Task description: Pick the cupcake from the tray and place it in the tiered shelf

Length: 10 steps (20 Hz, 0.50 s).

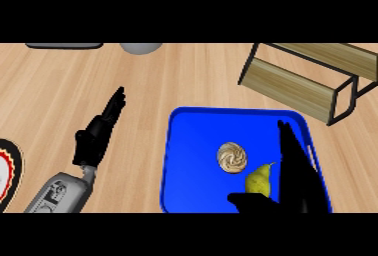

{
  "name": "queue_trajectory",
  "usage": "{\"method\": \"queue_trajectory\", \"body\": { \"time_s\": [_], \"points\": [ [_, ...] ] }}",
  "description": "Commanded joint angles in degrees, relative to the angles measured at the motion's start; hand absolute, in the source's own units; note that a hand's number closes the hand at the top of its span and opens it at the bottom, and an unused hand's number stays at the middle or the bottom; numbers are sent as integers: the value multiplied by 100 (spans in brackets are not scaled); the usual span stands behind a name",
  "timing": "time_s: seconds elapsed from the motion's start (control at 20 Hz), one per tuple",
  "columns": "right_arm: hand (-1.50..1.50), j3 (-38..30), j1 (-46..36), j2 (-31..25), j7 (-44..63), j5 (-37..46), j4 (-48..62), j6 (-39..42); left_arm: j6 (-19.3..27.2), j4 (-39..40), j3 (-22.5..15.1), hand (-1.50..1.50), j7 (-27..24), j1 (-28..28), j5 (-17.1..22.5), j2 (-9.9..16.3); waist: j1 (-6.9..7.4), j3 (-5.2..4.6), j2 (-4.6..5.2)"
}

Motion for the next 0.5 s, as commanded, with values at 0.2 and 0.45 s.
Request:
{"method": "queue_trajectory", "body": {
  "time_s": [0.2, 0.45],
  "points": [
    [-150, 99, -1015, 888, 1555, 748, 582, 855, -28, 65, 49, 0, -12, 5, -97, -127, -8, 10, -4],
    [-150, 258, -746, 901, 1556, 859, 504, 771, -71, -10, 171, 0, 162, -88, -113, -108, -80, 17, -21]
  ]
}}
